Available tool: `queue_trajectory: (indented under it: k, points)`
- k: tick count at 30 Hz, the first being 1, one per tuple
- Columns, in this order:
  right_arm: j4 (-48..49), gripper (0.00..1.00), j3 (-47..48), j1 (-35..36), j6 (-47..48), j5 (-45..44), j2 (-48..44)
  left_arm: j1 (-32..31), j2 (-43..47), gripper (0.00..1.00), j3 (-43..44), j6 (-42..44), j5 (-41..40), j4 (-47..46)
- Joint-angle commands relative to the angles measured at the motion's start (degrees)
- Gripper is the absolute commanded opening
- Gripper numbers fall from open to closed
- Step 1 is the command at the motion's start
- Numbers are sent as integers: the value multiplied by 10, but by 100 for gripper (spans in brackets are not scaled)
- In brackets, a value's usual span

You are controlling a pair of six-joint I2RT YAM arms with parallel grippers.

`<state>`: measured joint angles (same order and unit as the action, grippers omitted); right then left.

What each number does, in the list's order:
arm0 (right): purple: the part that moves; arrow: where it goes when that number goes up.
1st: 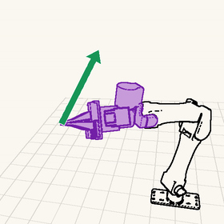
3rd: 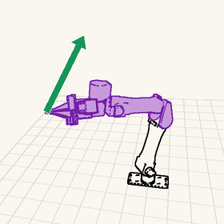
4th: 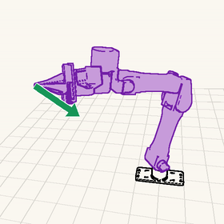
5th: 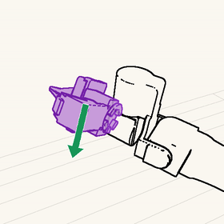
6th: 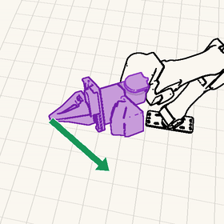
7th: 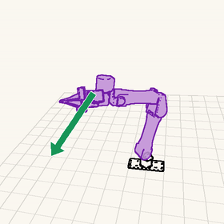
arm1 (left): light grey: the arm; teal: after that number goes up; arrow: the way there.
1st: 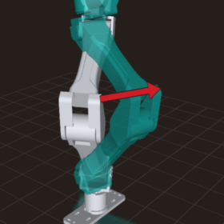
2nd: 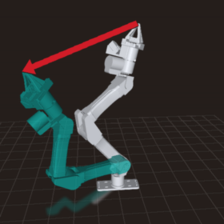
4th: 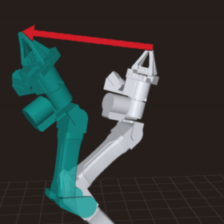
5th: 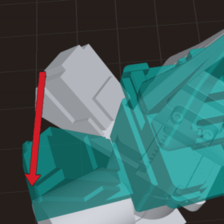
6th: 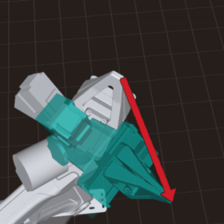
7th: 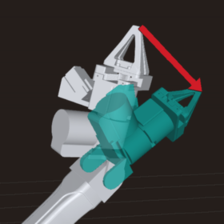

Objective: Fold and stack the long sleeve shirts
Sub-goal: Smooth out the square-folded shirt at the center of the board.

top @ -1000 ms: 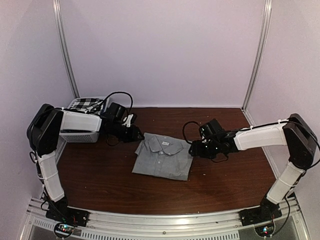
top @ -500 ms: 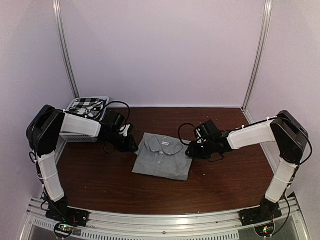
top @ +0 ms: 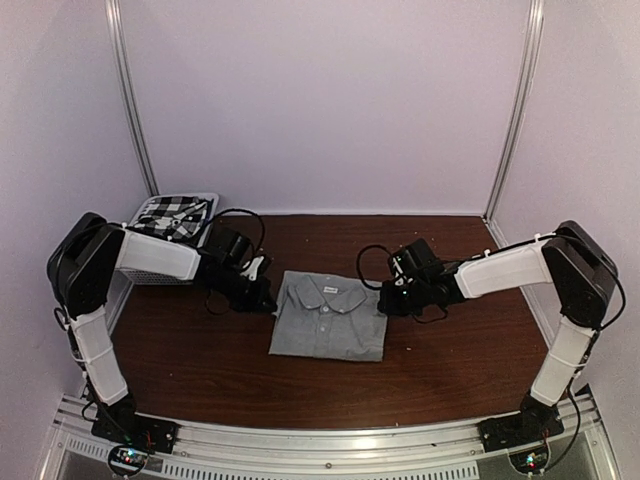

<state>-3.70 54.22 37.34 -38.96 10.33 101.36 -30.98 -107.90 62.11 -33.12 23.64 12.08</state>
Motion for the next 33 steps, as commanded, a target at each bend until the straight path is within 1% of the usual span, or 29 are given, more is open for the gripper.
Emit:
queue_trajectory:
  k: [1,5,9,10,13,16,19,23,28,33]
  points:
    - [-12,3,19,2,10,-24,-24,-2,14,0,-49,-7,14,8]
    - [-16,2,24,3,14,-28,-20,-2,17,0,-66,-3,2,16]
    - [-24,2,32,5,21,-34,-19,-2,59,18,-55,3,-37,42]
    - [-28,2,35,5,23,-36,-19,-2,70,20,-48,3,-46,48]
    - [-37,2,42,7,29,-41,-17,-2,101,22,-29,2,-65,66]
    - [-41,3,48,9,32,-44,-17,-4,111,25,-8,1,-54,61]
    - [-45,3,54,10,35,-47,-14,-14,89,28,23,4,-52,60]
    - [-47,3,56,10,36,-51,-13,-22,39,32,64,7,-54,56]
    - [-45,3,59,11,37,-49,-7,-24,-22,34,106,12,-64,55]
    - [-42,2,64,12,41,-47,-2,-25,-54,35,128,13,-71,54]
